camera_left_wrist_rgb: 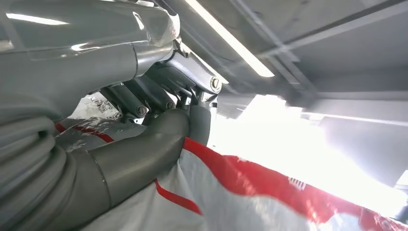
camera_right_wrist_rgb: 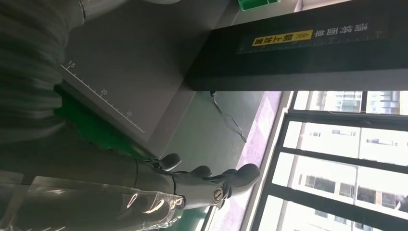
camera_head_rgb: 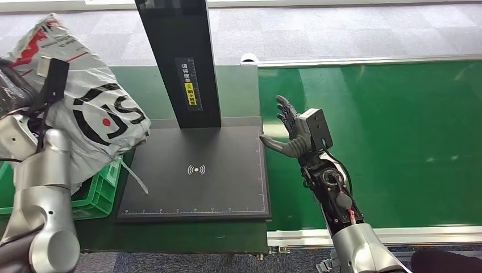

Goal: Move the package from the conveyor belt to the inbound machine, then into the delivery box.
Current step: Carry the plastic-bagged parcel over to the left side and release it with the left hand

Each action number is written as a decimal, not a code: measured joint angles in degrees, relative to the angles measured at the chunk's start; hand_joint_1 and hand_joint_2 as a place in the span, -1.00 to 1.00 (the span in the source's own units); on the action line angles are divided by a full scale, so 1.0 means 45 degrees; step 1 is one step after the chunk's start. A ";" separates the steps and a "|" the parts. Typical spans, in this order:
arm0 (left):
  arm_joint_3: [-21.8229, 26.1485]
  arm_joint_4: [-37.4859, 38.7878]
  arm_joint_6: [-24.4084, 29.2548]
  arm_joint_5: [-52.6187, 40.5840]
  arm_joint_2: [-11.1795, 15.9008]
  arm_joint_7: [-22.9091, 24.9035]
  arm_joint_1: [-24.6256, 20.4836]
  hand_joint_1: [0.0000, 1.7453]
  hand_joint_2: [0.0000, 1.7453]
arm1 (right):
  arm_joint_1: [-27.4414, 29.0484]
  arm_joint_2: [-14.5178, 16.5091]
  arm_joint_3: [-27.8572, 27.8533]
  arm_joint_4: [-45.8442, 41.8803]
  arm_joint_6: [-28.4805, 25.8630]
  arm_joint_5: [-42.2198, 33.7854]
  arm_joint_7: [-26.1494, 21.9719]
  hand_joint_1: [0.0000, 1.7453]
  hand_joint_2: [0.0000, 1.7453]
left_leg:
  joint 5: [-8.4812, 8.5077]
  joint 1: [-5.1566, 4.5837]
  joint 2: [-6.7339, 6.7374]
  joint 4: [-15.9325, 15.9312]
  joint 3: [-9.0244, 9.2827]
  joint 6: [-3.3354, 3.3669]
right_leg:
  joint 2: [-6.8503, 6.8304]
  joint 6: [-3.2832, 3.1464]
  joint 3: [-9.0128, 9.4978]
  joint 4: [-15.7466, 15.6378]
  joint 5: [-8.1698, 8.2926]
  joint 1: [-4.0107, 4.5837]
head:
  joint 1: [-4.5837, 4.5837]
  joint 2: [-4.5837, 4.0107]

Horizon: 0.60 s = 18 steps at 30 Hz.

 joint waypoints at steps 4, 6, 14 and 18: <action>0.0195 0.2929 -0.0391 -0.1163 0.1589 0.2109 -0.1298 1.00 1.00 | 0.0011 -0.0011 0.0077 0.0000 0.0002 0.0028 0.0000 -1.00 1.00 | 0.0001 0.0001 -0.0021 -0.0001 -0.0020 -0.0002 | -0.0010 -0.0003 -0.0009 0.0003 -0.0002 0.0001 | 0.0006 0.0001; 0.0222 0.3873 -0.0602 -0.1379 0.2042 0.2695 -0.1643 1.00 1.00 | 0.0016 -0.0012 0.0114 0.0000 0.0012 0.0059 0.0000 -1.00 1.00 | 0.0001 -0.0002 -0.0021 -0.0001 -0.0023 -0.0001 | -0.0009 -0.0002 -0.0009 0.0002 -0.0002 -0.0002 | 0.0006 0.0001; 0.0298 0.5577 -0.1067 -0.1546 0.2743 0.3167 -0.2127 1.00 1.00 | 0.0017 -0.0005 0.0255 0.0000 0.0033 0.0111 0.0000 -1.00 1.00 | 0.0000 -0.0010 -0.0034 0.0002 -0.0029 0.0000 | -0.0027 -0.0001 -0.0006 -0.0007 0.0000 -0.0013 | 0.0008 0.0001; 0.0279 0.6078 -0.2832 -0.1839 0.2866 0.4447 -0.2227 1.00 1.00 | 0.0010 0.0044 0.0322 0.0000 0.0157 0.0237 0.0032 -1.00 1.00 | 0.0000 -0.0008 -0.0037 0.0001 -0.0028 -0.0001 | -0.0027 0.0000 -0.0007 -0.0007 0.0000 -0.0011 | 0.0007 0.0001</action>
